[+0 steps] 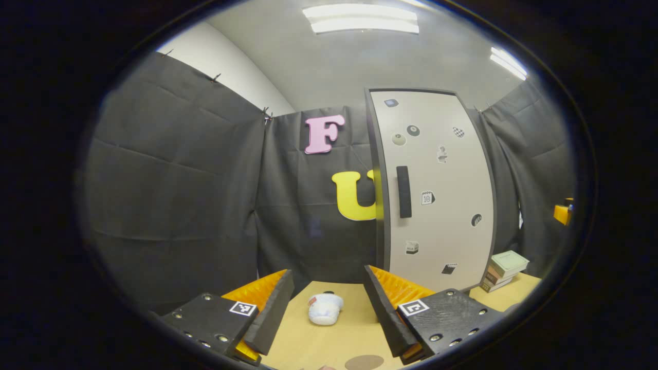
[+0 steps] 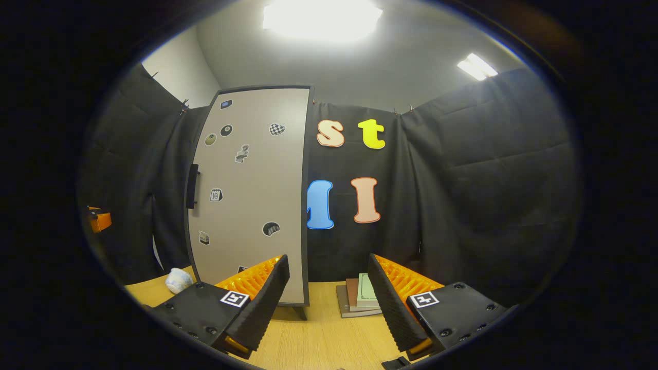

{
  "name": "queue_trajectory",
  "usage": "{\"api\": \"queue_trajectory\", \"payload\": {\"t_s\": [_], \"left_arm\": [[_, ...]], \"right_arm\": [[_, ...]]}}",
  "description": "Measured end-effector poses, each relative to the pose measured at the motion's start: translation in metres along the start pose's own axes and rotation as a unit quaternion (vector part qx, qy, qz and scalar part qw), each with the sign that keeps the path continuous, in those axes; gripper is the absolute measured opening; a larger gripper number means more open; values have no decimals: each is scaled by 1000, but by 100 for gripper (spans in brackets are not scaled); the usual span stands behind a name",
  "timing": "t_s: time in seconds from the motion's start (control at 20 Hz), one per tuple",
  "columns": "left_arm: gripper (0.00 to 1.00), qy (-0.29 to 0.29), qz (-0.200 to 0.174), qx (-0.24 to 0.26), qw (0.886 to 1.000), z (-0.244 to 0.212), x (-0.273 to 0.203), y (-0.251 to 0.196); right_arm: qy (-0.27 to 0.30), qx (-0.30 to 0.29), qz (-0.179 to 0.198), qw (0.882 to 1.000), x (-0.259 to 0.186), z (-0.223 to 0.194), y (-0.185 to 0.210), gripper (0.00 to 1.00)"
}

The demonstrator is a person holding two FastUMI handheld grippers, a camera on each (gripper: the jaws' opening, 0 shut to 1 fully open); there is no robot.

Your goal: Open the cabinet door with the right hand, grasp the bottle in the cabinet with the left hand and place it on the coaster, then close the cabinet door with the right hand.

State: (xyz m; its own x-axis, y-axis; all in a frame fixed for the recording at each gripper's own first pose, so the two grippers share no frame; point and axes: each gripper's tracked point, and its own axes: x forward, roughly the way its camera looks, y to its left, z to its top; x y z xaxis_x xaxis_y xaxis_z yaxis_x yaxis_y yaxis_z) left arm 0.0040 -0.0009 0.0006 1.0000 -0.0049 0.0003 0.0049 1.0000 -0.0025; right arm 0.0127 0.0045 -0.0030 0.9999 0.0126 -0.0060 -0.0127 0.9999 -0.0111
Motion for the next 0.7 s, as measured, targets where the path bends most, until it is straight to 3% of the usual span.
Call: {"api": "queue_trajectory", "payload": {"t_s": [0.7], "left_arm": [[83, -2, 11, 0, 1000, 6, -4, -15]], "right_arm": [[4, -6, 10, 1000, 8, -4, -16, 97]]}}
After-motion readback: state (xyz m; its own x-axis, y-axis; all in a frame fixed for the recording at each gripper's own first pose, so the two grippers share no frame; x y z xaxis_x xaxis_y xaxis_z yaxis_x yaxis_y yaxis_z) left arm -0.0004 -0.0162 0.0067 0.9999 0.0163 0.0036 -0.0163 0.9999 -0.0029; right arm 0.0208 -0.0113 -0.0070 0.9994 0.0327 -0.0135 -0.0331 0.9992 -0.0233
